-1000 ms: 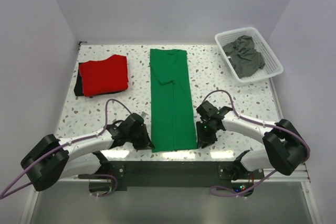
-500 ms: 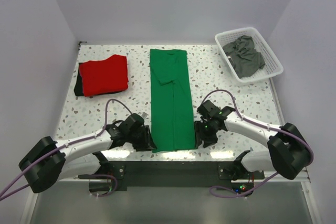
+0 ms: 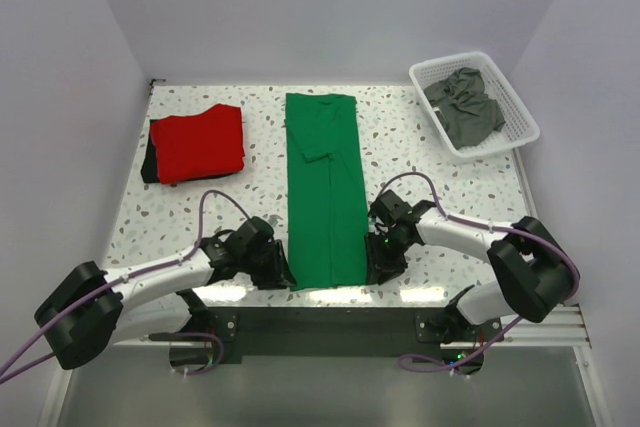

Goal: Fold and stack the t-shirts
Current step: Fold the tshirt

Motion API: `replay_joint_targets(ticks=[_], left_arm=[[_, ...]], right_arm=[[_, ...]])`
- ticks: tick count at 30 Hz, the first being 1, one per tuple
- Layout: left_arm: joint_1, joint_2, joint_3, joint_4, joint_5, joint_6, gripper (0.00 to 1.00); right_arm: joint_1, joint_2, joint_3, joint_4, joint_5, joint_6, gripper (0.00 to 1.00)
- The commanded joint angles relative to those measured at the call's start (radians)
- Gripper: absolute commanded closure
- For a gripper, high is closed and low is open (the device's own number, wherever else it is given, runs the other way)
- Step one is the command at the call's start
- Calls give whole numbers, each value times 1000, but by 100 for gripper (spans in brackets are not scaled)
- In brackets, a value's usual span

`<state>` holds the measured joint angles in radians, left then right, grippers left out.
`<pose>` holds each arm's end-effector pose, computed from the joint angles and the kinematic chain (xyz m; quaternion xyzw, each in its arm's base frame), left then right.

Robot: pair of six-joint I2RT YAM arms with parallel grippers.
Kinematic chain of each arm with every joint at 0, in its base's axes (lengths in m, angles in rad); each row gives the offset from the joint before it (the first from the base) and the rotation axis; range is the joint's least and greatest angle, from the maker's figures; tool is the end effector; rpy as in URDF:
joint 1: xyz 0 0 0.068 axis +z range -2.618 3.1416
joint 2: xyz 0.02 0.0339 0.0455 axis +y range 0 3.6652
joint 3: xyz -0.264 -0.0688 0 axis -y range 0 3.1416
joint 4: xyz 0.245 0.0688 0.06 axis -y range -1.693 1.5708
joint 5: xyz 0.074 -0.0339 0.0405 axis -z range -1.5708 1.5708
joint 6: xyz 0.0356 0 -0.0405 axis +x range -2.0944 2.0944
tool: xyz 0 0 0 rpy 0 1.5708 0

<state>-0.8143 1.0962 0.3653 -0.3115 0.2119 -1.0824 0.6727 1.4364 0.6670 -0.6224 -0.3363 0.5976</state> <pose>0.1158 -0.1336 0.1355 -0.1009 0.9550 -0.2705 0.0685 0.1659 0.1472 0.1419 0.0518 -0.9807 -0.1865 0.0280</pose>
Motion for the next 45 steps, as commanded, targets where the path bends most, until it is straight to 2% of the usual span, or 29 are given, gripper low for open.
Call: replay_joint_targets(ticks=[1, 5, 12, 15, 20, 29, 36, 39, 45], left_arm=[[-8, 50, -57, -43, -34, 15, 61], [-11, 62, -71, -6, -5, 12, 63], [-19, 77, -74, -14, -5, -5, 70], [-20, 80, -60, -35, -19, -5, 82], [-28, 77, -48, -46, -29, 4, 100], [-84, 67, 12, -144, -81, 18, 100], [-114, 8, 124, -257, -134, 10, 100], [-114, -22, 162, -274, -149, -2, 100], [-114, -1, 245, -285, -173, 38, 100]], right_arm=[[-1, 22, 0, 39, 13, -38, 63], [-1, 30, 6, 33, 14, -50, 72], [-2, 48, 16, 32, 11, -59, 74], [-2, 47, 17, 35, 10, -62, 79], [-2, 45, 19, 24, 5, -70, 99], [-2, -16, 32, -57, -7, -82, 100], [-1, -68, 78, -146, -56, -94, 100], [-2, -100, 109, -206, -53, -81, 100], [-1, -117, 167, -200, -63, -30, 100]])
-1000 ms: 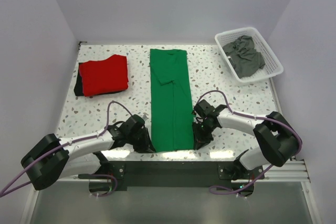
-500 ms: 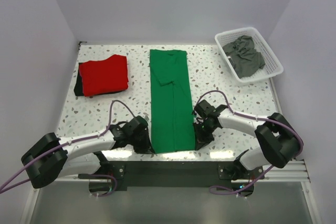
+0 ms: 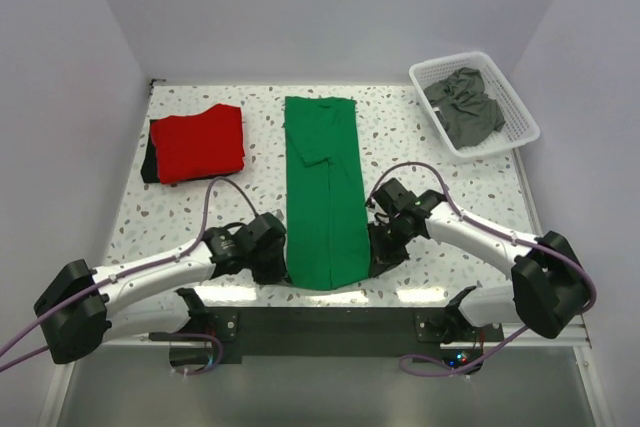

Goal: Fold and stack the t-shirts
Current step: Fold the tshirt

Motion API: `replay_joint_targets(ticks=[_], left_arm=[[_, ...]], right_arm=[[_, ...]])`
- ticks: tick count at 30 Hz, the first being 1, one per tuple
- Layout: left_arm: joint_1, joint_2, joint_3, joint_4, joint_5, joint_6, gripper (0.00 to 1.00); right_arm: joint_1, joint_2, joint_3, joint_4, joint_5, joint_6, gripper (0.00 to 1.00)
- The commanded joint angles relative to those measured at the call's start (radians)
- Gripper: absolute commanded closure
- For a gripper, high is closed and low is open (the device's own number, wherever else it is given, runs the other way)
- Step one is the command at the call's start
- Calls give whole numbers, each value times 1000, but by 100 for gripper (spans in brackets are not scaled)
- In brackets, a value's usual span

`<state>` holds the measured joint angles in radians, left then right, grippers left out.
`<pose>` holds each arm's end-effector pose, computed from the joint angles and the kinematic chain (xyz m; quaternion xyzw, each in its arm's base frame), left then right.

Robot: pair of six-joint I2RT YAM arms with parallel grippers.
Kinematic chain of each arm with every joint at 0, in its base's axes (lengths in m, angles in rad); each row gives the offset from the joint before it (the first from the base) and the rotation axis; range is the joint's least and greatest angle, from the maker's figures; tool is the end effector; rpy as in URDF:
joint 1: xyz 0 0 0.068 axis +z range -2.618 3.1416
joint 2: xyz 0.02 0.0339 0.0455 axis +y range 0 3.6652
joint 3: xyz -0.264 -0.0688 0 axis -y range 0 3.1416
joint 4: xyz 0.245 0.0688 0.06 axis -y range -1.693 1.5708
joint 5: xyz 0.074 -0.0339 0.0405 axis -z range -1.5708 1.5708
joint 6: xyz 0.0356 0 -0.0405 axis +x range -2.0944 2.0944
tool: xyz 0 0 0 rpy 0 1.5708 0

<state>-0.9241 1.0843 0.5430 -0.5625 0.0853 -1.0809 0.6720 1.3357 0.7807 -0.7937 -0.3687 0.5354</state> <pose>0.1101 -0.1509 0.1743 -0.0663 0.9698 -0.2172 0.0895 0.1657 0.1482 0.1876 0.0869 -0.9733 -0.2118 0.0137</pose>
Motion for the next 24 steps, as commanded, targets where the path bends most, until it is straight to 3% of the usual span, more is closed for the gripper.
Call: replay_joint_targets(ticks=[1, 7, 16, 24], left_arm=[[-2, 19, 78, -33, -48, 47, 100], [24, 65, 187, -66, -122, 108, 100], [194, 135, 262, -27, -52, 251, 100], [292, 259, 422, -23, -32, 369, 100]], right_arm=[[0, -6, 58, -18, -29, 38, 100], [0, 8, 110, 14, 25, 97, 100], [-17, 68, 229, 37, 116, 141, 100], [-68, 222, 420, 15, 134, 112, 100]])
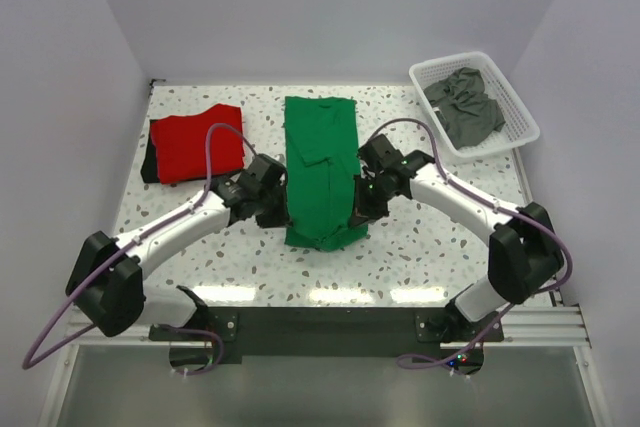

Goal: Fold and stack the t-shirts
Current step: Fold the tshirt

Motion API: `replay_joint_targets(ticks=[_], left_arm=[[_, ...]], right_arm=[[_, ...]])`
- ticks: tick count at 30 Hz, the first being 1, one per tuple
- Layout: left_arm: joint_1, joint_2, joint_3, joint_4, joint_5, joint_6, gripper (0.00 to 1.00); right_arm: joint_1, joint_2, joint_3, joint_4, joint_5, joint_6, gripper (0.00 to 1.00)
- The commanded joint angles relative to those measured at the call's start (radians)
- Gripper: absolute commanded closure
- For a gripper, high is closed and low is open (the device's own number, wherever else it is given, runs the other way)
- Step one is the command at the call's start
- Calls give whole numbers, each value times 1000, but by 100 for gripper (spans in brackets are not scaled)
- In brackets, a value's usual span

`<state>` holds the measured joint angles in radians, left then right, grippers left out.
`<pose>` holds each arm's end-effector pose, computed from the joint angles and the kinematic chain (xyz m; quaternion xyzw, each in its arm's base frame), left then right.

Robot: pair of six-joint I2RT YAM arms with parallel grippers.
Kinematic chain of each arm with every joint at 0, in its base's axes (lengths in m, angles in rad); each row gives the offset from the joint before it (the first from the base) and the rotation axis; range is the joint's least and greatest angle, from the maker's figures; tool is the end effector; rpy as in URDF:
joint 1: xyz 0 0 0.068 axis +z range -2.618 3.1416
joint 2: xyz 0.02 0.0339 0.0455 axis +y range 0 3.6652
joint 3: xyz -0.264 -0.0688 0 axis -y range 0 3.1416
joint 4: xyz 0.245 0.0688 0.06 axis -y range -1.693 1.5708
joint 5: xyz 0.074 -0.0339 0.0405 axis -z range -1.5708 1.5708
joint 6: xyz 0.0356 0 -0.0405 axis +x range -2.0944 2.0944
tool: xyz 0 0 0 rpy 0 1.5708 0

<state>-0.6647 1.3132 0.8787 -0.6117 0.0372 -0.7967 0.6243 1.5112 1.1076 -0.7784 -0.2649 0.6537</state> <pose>0.2000 -0.1584 0.2252 -0.0589 0.9638 -0.1864 0.1811 0.2333 0.1795 0.2357 -0.0112 0.9728 0.2182 0.0764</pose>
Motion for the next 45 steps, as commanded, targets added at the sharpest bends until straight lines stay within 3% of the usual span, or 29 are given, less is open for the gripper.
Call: replay_joint_targets(ticks=[1, 12, 22, 36, 38, 39, 40, 42, 45], left_arm=[[45, 44, 103, 24, 18, 93, 100], [206, 254, 284, 90, 127, 211, 100], [293, 469, 479, 90, 139, 272, 100], [364, 672, 631, 145, 208, 324, 100], [369, 681, 637, 165, 213, 326, 90], [375, 679, 640, 173, 211, 326, 74], [376, 675, 648, 178, 208, 323, 65], [381, 663, 652, 179, 190, 317, 46], [381, 618, 635, 190, 161, 315, 33]], right_arm=[[-23, 62, 113, -5, 32, -12, 100], [-138, 240, 310, -33, 20, -89, 100], [-227, 457, 527, -41, 1, -147, 100], [-279, 649, 713, -68, -23, -174, 100], [-281, 665, 747, -77, -22, -178, 95], [-285, 679, 758, -82, -23, -178, 88], [-287, 684, 768, -85, -25, -180, 70], [-290, 679, 793, -88, -25, -180, 55], [-293, 655, 802, -87, -16, -183, 46]])
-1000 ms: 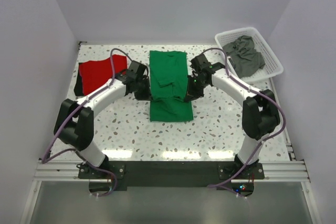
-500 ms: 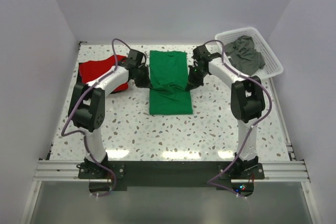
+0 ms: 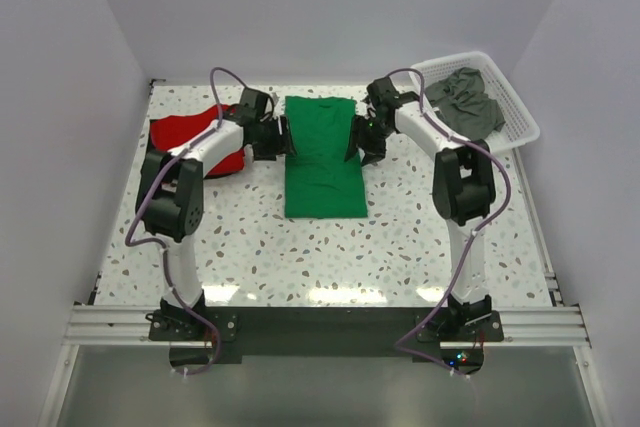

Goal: Fold and stack the t-shirts
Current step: Fold the tshirt

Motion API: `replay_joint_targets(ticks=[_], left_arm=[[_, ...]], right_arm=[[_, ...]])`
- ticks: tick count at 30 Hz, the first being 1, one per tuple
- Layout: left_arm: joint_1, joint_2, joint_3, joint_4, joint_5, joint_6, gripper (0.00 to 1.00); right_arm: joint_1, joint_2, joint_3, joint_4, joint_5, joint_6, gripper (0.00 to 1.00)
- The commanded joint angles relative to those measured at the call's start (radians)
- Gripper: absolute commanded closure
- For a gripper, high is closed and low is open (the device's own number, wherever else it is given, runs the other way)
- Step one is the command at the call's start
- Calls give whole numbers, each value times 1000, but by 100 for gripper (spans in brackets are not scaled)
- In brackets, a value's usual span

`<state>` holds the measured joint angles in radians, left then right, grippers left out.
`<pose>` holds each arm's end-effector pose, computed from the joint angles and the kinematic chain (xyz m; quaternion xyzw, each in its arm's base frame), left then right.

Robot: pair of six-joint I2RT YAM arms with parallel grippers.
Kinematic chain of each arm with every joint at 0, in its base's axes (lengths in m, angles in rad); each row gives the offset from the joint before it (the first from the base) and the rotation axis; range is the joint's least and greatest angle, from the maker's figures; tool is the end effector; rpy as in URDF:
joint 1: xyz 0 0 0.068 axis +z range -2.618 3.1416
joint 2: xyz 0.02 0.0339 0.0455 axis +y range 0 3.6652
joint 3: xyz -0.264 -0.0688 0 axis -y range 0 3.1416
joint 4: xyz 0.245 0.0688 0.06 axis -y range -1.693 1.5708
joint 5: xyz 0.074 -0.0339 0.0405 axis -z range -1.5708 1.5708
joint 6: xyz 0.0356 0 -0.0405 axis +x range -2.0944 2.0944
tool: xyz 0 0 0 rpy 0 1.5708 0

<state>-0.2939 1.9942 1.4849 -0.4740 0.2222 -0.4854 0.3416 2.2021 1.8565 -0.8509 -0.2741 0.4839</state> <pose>0.4111 -0.1326 0.1966 -0.0590 0.9500 -0.2075 0.2259 0.4361 0.1653 0.1993 0.0438 0.9727 0.1969 0.1150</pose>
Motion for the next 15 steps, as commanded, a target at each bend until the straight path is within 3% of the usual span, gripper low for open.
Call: replay_joint_targets(ticks=[1, 7, 15], left_arm=[[10, -90, 6, 66, -27, 2, 32], [10, -141, -90, 77, 9, 4, 32], [9, -216, -236, 81, 26, -1, 34]], right_arm=[[-10, -47, 52, -16, -1, -16, 45], [-12, -116, -40, 10, -14, -24, 44], [-10, -246, -327, 101, -71, -2, 49]])
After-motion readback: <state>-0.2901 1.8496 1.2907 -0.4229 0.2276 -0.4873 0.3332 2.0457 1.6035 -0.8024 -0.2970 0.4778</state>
